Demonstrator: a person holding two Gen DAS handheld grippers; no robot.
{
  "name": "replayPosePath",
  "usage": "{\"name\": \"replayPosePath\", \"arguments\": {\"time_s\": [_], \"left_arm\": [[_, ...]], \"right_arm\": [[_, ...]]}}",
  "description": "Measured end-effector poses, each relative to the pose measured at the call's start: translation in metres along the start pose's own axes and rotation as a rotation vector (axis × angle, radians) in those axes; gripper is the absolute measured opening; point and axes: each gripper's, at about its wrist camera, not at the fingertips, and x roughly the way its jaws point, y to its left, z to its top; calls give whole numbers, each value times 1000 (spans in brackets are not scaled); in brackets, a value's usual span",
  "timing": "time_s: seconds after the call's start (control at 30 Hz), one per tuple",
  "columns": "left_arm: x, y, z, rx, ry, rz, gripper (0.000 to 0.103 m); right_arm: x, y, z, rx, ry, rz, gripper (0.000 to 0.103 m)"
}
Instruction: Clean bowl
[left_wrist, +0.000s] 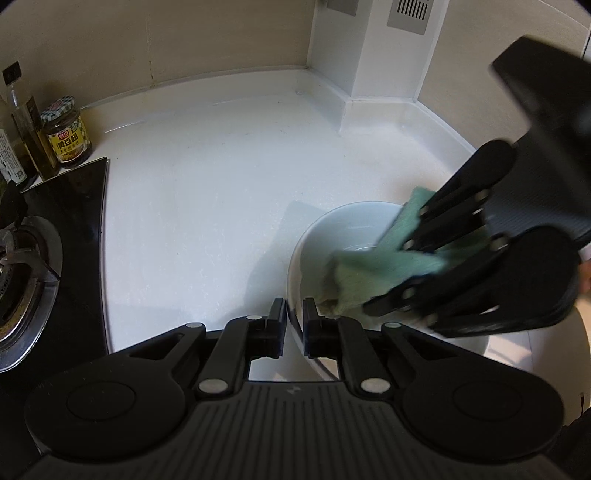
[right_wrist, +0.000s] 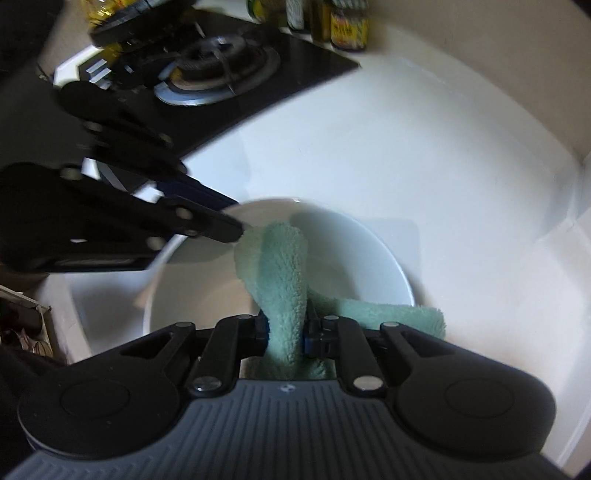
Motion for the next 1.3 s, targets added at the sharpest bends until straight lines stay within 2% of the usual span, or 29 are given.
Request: {"name": "replayPosePath", "arguments": {"time_s": [0.1, 0.2, 0.37, 0.43, 0.47, 0.57, 0.63, 0.7, 0.8, 0.9, 0.93, 1.03, 1.1, 1.13, 1.23, 1.3], "left_arm": [[1, 1, 0, 1, -4, 4, 8], [2, 0, 1, 8, -6, 13, 8], [2, -1, 1, 12, -4, 12, 8], [2, -1, 1, 17, -5, 8, 9], [2, -1, 1, 18, -5, 5, 9], [4, -2, 1, 25, -7, 9, 11], [4, -2, 2, 26, -7, 15, 11], [4, -2, 2, 25, -5, 20, 9], [4, -1, 2, 26, -3, 20, 9], [4, 1, 1, 18, -5, 15, 9], [4, 1, 0, 16, -7, 14, 9], [4, 2, -1, 13, -8, 15, 9], [4, 1, -1, 21, -5, 21, 9], [5, 0, -1, 27, -3, 26, 9], [5, -1, 0, 31, 0, 32, 9], [5, -2, 1, 32, 1, 35, 9]], "right_arm": [[14, 4, 5, -5, 25, 26, 12], [20, 8, 6, -1, 47, 93, 12], [18, 10, -2, -51, 148, 175, 12], [16, 4, -1, -63, 171, 128, 9], [15, 0, 1, -61, 161, 78, 8], [15, -4, 7, -27, 111, 19, 8], [18, 1, 9, -18, 75, 24, 11], [20, 9, 8, -23, 61, 87, 11], [18, 20, 0, -88, 119, 169, 11], [4, 17, -4, -143, 157, 77, 10], [-7, 11, -4, -133, 118, 42, 10], [-55, -14, -5, -5, -54, 53, 11], [-81, -27, -10, 55, -145, 12, 11], [-100, -36, -16, 92, -201, -43, 11], [-120, -47, -34, 126, -234, -193, 11], [-121, -58, -48, 178, -232, -179, 11]]}}
